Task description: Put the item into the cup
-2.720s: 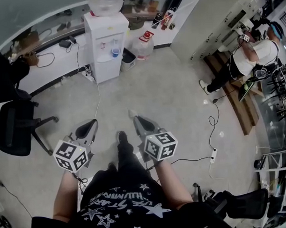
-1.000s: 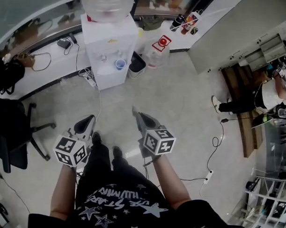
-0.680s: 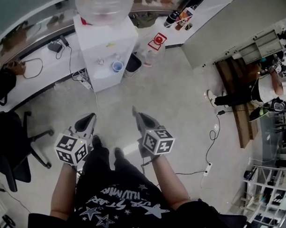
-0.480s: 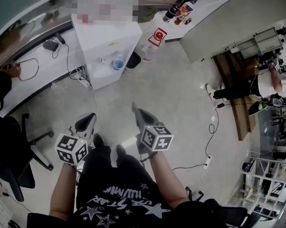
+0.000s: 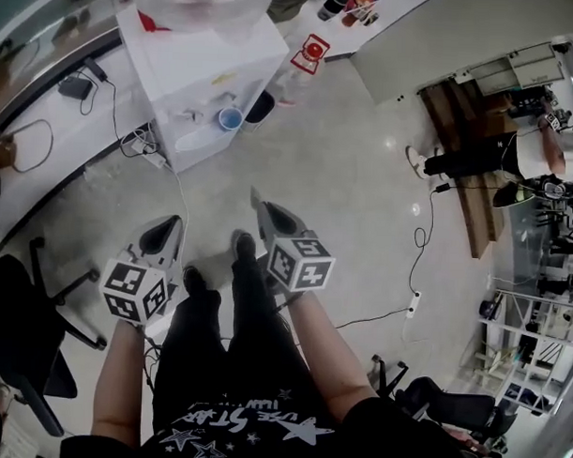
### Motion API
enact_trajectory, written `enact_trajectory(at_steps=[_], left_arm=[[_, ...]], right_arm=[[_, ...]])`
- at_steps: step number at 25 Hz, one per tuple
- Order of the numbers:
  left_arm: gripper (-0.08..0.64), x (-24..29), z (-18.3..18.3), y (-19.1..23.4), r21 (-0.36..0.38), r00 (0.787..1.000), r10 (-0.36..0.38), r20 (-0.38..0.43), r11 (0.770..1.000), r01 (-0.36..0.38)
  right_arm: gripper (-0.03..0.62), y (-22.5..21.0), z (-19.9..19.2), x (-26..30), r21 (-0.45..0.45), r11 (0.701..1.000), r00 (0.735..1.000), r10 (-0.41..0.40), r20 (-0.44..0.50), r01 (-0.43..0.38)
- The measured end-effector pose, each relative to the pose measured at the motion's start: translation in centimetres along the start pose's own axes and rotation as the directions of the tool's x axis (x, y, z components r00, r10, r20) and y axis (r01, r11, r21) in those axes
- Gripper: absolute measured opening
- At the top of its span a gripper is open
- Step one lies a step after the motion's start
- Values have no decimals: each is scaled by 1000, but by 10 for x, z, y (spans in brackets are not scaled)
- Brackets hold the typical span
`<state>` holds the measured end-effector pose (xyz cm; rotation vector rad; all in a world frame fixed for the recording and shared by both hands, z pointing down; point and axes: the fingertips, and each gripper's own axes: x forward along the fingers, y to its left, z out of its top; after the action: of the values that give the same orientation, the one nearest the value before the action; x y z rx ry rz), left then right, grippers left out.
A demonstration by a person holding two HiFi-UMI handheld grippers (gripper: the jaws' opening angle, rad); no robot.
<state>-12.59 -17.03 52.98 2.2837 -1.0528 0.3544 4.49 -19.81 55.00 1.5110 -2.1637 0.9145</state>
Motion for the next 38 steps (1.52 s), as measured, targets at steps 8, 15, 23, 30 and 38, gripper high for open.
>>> enact_trajectory(at_steps=[8, 15, 23, 30, 38], left_arm=[[5, 56, -8, 30, 17, 998, 62, 7, 998, -62], [5, 96, -20, 52, 13, 994, 107, -29, 994, -106], [6, 132, -3, 83, -13, 981, 192, 6, 981, -192], [5, 156, 10, 115, -53, 965, 260, 35, 965, -258], [5, 167, -1, 135, -87, 948, 317, 32, 946, -313]], right_arm=[[2, -33, -1, 75, 31, 997, 998, 65, 15, -65], [2, -67, 18, 136, 47, 994, 995, 92, 37, -94], [2, -91, 37, 188, 31, 990, 990, 140, 15, -141], [2, -99, 50, 233, -30, 982, 983, 184, 11, -184], [2, -104, 52, 278, -6, 972, 972, 235, 30, -235]])
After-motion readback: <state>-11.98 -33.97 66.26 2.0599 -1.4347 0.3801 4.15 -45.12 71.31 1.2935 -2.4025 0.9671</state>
